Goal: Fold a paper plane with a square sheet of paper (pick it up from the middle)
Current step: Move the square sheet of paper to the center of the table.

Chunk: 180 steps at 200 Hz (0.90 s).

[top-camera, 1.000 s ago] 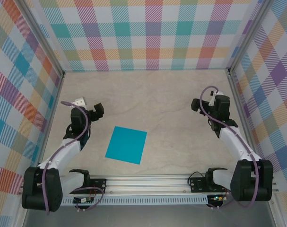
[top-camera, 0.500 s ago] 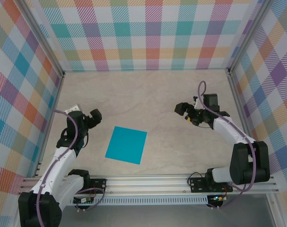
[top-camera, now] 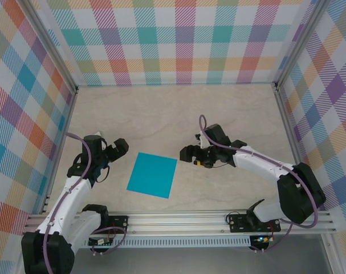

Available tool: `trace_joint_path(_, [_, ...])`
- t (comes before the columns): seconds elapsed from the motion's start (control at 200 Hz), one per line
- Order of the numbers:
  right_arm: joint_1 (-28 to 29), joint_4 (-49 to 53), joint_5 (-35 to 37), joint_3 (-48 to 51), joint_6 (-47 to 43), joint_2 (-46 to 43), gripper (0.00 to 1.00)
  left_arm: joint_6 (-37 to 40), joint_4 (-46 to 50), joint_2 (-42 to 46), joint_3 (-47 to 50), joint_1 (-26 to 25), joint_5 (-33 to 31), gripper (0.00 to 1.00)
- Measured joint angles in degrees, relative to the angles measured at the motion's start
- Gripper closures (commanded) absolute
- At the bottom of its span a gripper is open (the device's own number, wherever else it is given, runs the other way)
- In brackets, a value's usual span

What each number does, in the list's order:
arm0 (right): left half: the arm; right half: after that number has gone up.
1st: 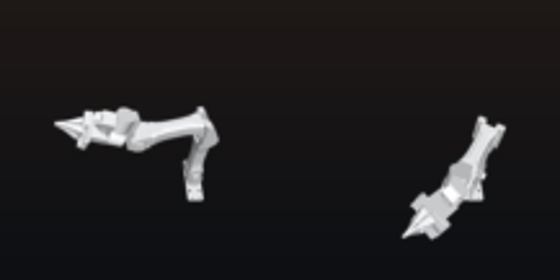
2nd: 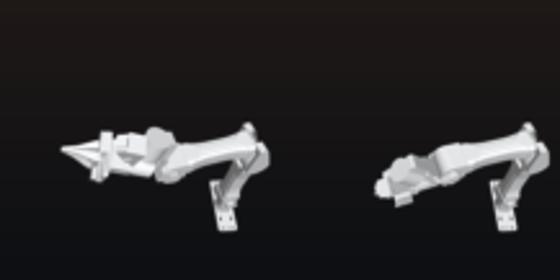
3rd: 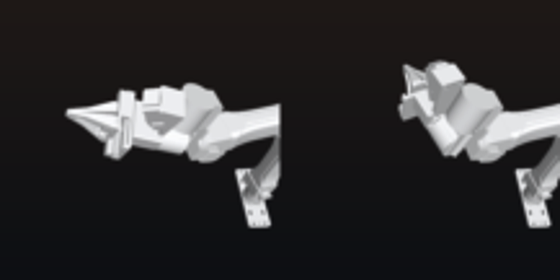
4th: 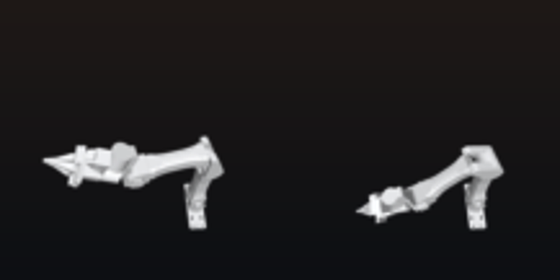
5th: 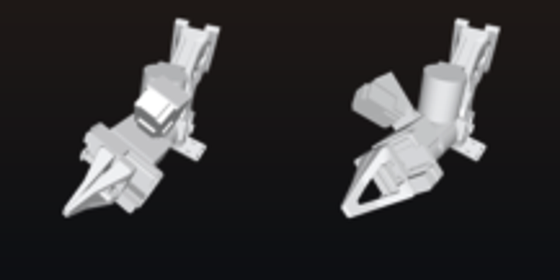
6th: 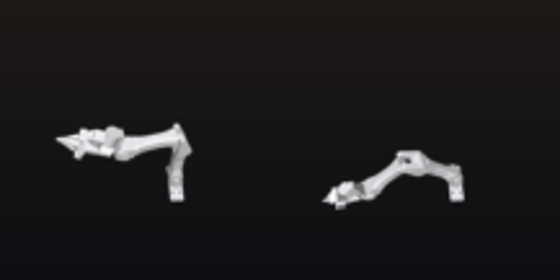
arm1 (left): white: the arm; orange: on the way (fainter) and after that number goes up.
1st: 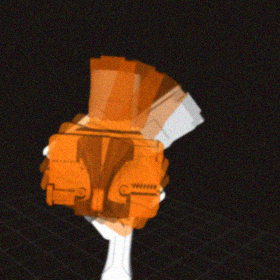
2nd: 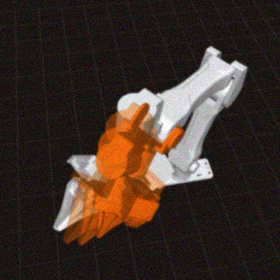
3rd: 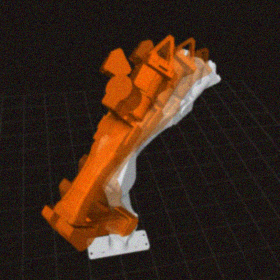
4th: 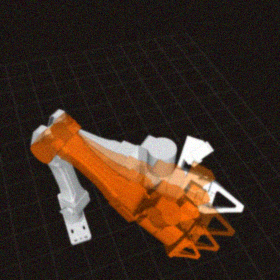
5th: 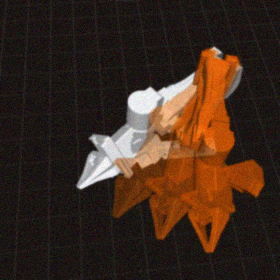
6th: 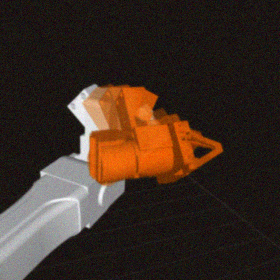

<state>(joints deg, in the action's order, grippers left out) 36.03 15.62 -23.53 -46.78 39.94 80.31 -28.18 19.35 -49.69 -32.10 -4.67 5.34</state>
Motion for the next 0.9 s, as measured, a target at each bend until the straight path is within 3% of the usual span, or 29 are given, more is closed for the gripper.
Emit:
trace_joint_path(0.44, [16.28, 0.35, 3.37, -14.19, 3.82, 17.86, 0.15, -0.74, 4.74, 2.75, 0.00, 0.00, 1.38, 0.00])
trace_joint_path(0.9, [19.58, 1.07, 3.41, -20.52, 4.20, 28.92, 0.15, -0.83, 5.75, 5.46, 0.98, 0.04, 5.38, 0.00])
